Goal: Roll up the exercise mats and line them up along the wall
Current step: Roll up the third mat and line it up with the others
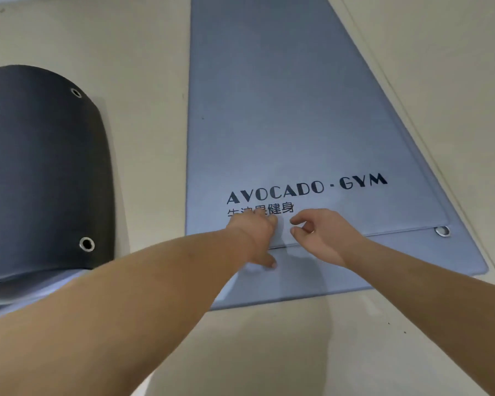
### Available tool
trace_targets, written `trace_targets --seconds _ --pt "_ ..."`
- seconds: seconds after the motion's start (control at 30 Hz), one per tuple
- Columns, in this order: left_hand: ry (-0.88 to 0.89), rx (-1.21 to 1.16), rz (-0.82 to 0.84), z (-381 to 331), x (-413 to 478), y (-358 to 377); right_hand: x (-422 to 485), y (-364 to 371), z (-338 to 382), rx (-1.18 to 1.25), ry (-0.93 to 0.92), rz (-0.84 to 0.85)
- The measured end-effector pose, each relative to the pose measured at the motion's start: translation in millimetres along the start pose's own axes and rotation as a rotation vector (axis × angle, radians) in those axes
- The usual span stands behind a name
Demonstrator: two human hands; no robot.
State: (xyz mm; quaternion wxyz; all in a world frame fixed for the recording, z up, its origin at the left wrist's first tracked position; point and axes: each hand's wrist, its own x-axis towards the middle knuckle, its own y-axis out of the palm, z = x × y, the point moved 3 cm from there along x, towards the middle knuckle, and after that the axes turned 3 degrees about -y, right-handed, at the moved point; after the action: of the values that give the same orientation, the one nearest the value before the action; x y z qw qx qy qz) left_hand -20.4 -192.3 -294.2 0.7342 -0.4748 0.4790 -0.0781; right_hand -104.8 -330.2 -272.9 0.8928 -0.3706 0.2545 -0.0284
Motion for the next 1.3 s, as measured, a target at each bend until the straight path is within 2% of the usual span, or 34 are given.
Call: trace_targets --seconds 0.23,0.33,0.4,0.5,0.7,0.77,0.9,1.0,1.07,1.13,1.23,1.3 --pt "0.074 0.113 -0.136 20.5 10.8 10.8 -11.2 -13.0 -50.1 -0.125 0.039 -0.007" --pt "0.08 0.268 -0.129 -1.6 12.9 13.0 -13.2 -9.6 -53.8 -0.248 0.017 0.032" --pt "0.003 0.32 -0.079 -15.0 15.4 15.2 -11.1 -8.8 -51.9 -0.334 -0.032 0.029" --pt "-0.11 0.207 -0.079 -20.0 18.2 10.6 -8.8 -9.3 -47.1 -0.441 -0.105 -0.003" --pt "-0.03 0.071 -0.146 -4.1 2.3 -10.1 -15.6 -9.1 -47.2 -0.695 -0.191 0.035" --pt "-0.023 0.014 -0.151 5.9 -8.2 -22.8 -20.6 -14.6 -46.9 -0.702 -0.265 -0.054" --pt "-0.018 -0.137 -0.14 20.3 -41.7 -45.4 -30.7 -30.0 -48.8 -0.716 -0.46 -0.337" --pt "0.051 -0.196 -0.125 21.5 -67.3 -50.0 -46.2 -38.5 -48.0 -0.731 -0.498 -0.385" --pt "0.119 -0.262 -0.063 19.9 -82.4 -46.7 -61.4 -40.3 -45.4 -0.725 -0.484 -0.331" --pt "0.188 -0.385 0.072 19.7 -94.9 -40.9 -78.2 -45.3 -37.1 -0.673 -0.396 -0.186" --pt "0.237 -0.722 0.438 22.5 -113.5 -31.0 -97.7 -54.3 -19.4 -0.564 -0.234 0.163" --pt "0.246 -0.826 0.624 25.8 -124.6 -28.5 -104.9 -60.8 -5.7 -0.476 -0.167 0.317"
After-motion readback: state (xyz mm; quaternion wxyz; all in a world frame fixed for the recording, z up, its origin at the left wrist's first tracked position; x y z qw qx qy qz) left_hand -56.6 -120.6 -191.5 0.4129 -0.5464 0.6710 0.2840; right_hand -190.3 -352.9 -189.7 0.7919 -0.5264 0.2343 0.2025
